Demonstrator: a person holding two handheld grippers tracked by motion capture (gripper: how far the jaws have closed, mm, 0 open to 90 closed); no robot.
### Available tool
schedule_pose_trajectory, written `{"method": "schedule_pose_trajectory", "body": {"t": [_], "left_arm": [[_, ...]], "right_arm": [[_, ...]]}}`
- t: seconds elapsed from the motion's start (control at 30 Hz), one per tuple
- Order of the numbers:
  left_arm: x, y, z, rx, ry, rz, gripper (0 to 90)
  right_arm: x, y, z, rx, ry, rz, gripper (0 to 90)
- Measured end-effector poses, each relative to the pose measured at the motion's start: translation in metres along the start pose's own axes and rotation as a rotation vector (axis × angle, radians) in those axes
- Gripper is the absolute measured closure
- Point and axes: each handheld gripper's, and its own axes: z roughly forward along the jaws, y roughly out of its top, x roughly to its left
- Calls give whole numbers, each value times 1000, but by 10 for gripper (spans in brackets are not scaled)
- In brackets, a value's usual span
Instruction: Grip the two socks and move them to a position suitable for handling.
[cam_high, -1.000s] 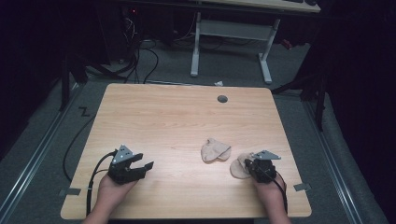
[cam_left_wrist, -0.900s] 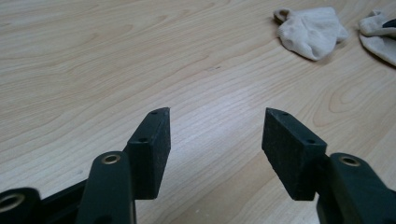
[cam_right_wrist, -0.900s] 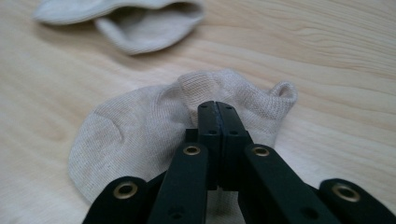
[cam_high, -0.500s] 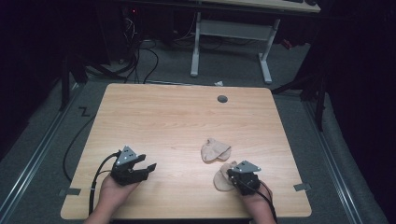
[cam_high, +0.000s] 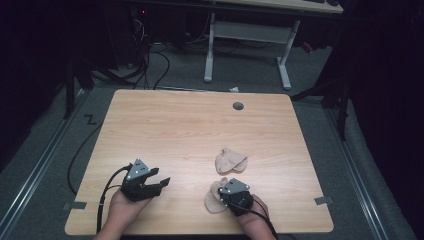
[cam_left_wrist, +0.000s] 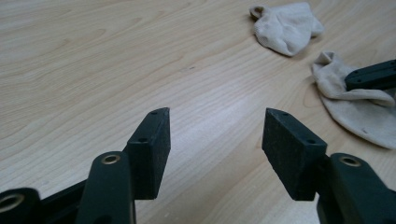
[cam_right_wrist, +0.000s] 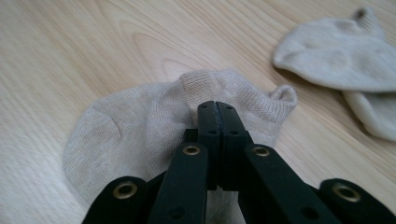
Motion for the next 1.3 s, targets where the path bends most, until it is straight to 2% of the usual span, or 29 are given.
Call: {"method": "schedule_pose_trajectory", "body": {"t": [0.07, 0.13, 0.2, 0.27, 0.33, 0.43, 0.47, 0.53, 0.57, 0.63, 0.67, 0.7, 0.8, 0.9, 1.03, 1.1, 1.17, 1.2, 1.23, 1.3], "left_arm": [[-2, 1, 0, 1, 1, 16, 423], [-3, 3, 0, -3, 6, 23, 423], [-4, 3, 0, -4, -2, 13, 423], [-5, 1, 1, 0, -6, 7, 423], [-4, 0, 1, 4, -5, 6, 423], [-3, 2, 0, 0, 4, 16, 423], [-3, 2, 0, 0, 4, 16, 423], [-2, 3, 1, 3, 11, 23, 423], [0, 1, 1, 2, 5, 4, 423], [0, 0, 0, 0, -3, -7, 423], [-1, -1, 0, 5, -5, -4, 423], [-2, 0, 0, 6, -3, 5, 423], [-3, 3, 1, 1, 3, 25, 423], [-5, 2, 0, -3, -6, 14, 423], [-7, 1, 2, 11, -12, 17, 423], [-7, 2, 3, 11, -8, 22, 423], [-9, 3, 2, 10, -14, 26, 422], [-9, 3, 2, 10, -14, 26, 422], [-13, 2, 1, 8, -26, 20, 423], [-17, 2, 2, 6, -45, 11, 423]], "right_arm": [[5, 3, 2, -4, 10, -10, 897], [12, 7, 4, -2, 16, -41, 896], [18, 10, 6, -3, 32, -54, 896], [22, 14, 9, -7, 47, -58, 893], [23, 18, 9, -16, 65, -46, 852], [23, 23, -4, -81, 54, -42, 828], [23, 23, -4, -81, 54, -42, 828], [24, 26, -18, -131, 58, -32, 794], [28, 27, -23, -150, 75, -37, 750], [33, 26, -23, -142, 95, -39, 685], [33, 26, -23, -142, 95, -39, 685], [38, 23, -18, -123, 113, -33, 620], [41, 20, -10, -83, 109, -59, 581], [40, 20, -6, -72, 99, -64, 562], [38, 18, 0, -50, 94, -56, 579], [38, 17, 3, -39, 89, -81, 601], [37, 18, 3, -33, 84, -87, 698], [37, 18, 3, -33, 84, -87, 698], [35, 18, 0, -35, 79, -63, 805], [33, 18, -2, -49, 75, -52, 838]]}}
